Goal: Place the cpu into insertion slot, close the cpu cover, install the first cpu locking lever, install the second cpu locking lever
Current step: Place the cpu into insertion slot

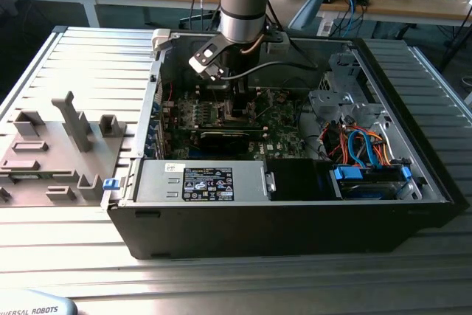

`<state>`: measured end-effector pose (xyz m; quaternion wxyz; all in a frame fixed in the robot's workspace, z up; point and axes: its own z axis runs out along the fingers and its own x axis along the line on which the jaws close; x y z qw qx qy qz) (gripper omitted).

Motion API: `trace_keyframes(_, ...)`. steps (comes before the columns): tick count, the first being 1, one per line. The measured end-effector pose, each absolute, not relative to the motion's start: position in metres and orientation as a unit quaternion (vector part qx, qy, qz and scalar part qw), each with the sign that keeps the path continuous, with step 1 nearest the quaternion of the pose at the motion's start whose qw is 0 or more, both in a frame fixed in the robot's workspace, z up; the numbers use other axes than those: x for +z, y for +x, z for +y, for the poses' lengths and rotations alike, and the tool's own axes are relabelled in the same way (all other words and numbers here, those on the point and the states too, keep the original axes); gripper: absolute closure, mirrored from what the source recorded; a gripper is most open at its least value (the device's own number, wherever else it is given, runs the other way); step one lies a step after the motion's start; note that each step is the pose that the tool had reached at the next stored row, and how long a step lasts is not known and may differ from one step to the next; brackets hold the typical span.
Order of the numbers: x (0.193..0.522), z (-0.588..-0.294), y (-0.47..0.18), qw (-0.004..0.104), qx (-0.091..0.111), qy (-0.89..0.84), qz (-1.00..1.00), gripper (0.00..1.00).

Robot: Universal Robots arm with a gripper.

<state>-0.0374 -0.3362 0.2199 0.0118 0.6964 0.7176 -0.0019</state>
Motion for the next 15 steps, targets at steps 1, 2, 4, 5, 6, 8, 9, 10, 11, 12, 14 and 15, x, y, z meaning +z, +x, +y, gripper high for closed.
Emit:
trace_keyframes(1,0.2198,-0.3362,-0.0374,0.012,-0.002,0.696,0.718,0.46)
trace_keyframes(2,0.2197,-0.3362,-0.0375,0.012,-0.002,0.696,0.718,0.46)
trace_keyframes(4,0.2193,-0.3362,-0.0379,0.012,-0.002,0.696,0.718,0.46)
trace_keyframes(5,0.2192,-0.3362,-0.0381,0.012,-0.002,0.696,0.718,0.46)
trace_keyframes(6,0.2190,-0.3362,-0.0382,0.012,-0.002,0.696,0.718,0.46)
trace_keyframes(8,0.2186,-0.3359,-0.0383,0.012,-0.002,0.696,0.718,0.46)
trace_keyframes(9,0.2184,-0.3356,-0.0385,0.012,-0.002,0.696,0.718,0.46)
trace_keyframes(10,0.2182,-0.3354,-0.0386,0.012,-0.002,0.696,0.718,0.46)
trace_keyframes(11,0.2179,-0.3352,-0.0388,0.012,-0.002,0.696,0.718,0.46)
trace_keyframes(12,0.2178,-0.3352,-0.0390,0.012,-0.002,0.696,0.718,0.46)
trace_keyframes(14,0.2171,-0.3351,-0.0390,0.012,-0.002,0.696,0.718,0.46)
trace_keyframes(15,0.2166,-0.3349,-0.0391,0.012,-0.002,0.696,0.718,0.46)
